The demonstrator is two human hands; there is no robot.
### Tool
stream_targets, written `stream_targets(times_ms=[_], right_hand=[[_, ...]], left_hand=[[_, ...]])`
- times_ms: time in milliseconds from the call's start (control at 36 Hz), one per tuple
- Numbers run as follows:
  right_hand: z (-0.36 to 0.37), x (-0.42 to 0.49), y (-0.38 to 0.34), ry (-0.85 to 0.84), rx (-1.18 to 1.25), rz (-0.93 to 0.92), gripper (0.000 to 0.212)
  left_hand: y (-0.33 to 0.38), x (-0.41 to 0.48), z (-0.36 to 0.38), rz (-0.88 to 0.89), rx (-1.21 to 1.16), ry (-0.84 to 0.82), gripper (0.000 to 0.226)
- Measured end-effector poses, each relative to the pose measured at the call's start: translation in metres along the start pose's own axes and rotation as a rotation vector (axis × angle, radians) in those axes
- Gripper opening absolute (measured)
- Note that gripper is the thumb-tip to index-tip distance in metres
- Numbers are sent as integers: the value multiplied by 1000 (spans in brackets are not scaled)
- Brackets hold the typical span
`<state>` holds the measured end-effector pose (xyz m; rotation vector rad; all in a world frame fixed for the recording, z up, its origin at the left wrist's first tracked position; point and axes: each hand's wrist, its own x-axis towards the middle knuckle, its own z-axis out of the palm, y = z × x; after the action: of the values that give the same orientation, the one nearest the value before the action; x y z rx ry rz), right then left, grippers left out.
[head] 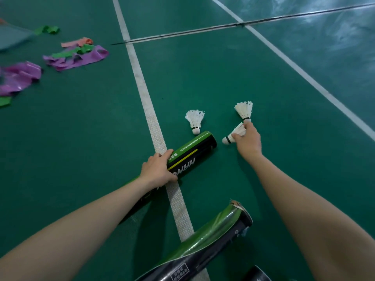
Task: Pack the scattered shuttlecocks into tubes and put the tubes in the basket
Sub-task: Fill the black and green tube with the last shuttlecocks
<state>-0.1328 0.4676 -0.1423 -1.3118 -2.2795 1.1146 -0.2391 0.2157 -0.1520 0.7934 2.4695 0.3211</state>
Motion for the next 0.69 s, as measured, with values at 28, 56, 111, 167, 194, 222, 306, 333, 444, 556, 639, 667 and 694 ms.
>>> stream_targets(times_ms=[28,56,111,167,194,222,306,333,444,556,639,667,694], right_hand=[[-6,-5,-1,27,69,14,32],[-12,-10,-1,47,108,11,26],[-23,-20,-3,65,127,-25,20],[-33,-30,-6,71,140,-49,21],[-38,-34,-7,69,147,-52,21],[-41,-39,-9,65,148,-56,23],[-48,-55,-16,6,97,-85,33],[-48,-59,-19,-17,81,-95,36],[-40,-76,-35,-119,112,-90,41],[-32,-90,-56,-186,220,-88,41],[-31,-88,-66,-197,318,-54,50],[-30,-88,-68,-208,335,-51,56],[-29,-86,-69,-226,354,-43,63]], left_hand=[[1,-2,-1,3,-9,0,91],[3,-4,-2,7,-20,0,90],[5,-10,-3,18,-67,-23,88],[4,-19,-5,47,-117,-64,86],[3,-23,-7,68,-126,-79,86],[2,-27,-8,89,-133,-86,87],[0,-37,-14,131,-172,-81,88],[1,-39,-16,145,-191,-73,88],[1,-48,-21,210,-233,-47,88],[-1,-56,-23,230,-248,-12,90],[-5,-59,-28,233,-276,33,87],[-6,-60,-30,238,-288,40,86],[-6,-61,-32,244,-298,46,84]])
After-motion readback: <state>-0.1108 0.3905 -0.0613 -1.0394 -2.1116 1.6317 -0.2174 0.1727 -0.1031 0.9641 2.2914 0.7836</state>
